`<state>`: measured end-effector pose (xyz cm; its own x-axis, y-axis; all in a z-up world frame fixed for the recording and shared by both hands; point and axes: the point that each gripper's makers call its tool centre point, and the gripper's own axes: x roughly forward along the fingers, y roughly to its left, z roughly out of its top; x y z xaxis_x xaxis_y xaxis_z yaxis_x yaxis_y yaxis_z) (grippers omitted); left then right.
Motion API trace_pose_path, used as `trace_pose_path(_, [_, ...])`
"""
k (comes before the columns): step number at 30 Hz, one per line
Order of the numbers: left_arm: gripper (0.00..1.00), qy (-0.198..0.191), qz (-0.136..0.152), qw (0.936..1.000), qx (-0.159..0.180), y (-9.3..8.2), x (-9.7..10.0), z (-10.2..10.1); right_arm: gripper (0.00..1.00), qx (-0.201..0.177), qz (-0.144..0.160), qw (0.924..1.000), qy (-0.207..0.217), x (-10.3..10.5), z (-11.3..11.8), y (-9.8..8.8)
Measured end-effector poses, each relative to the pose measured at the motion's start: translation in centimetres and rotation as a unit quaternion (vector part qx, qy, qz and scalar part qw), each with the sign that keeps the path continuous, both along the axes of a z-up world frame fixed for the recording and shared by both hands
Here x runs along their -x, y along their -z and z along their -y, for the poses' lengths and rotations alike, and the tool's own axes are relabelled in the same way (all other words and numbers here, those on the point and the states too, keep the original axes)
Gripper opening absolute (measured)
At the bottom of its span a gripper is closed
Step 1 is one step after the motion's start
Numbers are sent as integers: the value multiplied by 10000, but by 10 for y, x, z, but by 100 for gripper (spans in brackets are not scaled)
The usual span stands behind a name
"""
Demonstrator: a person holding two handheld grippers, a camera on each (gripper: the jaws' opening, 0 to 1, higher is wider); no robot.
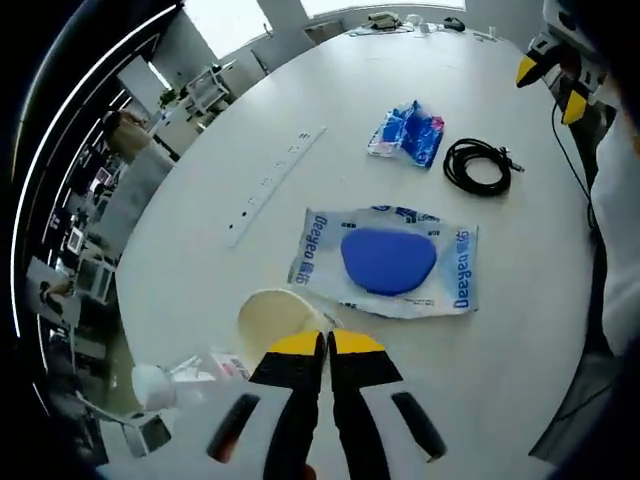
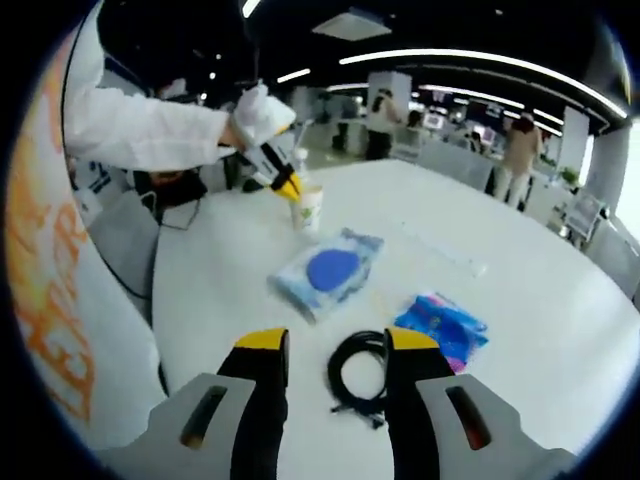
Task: Arrange the tabletop items into an orderly group along one side of the table until the central work area is clear of visible clutter.
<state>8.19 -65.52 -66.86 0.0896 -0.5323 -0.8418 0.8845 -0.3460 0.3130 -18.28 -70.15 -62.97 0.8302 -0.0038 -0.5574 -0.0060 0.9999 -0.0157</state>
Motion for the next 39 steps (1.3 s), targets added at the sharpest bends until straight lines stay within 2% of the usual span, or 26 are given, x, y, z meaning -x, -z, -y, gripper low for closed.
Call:
trace_pose_path(11, [0, -391, -125, 9992, -23, 22, -21, 9, 36, -169, -144, 9998, -5, -9, 4, 10])
trace_pose_path(21, [0, -478, -97, 9988, 79, 29, -33, 17, 36, -342, -157, 9992, -101, -28, 2, 15])
trace_pose_path(29, [0, -496, -168, 9986, 115, 31, -27, 22, 36, -394, -173, 9988, -241, -32, -5, 17])
trace_pose_path(39, [0, -597, -249, 9978, 118, 33, -25, 19, 36, -496, -147, 9985, -149, -29, -3, 17])
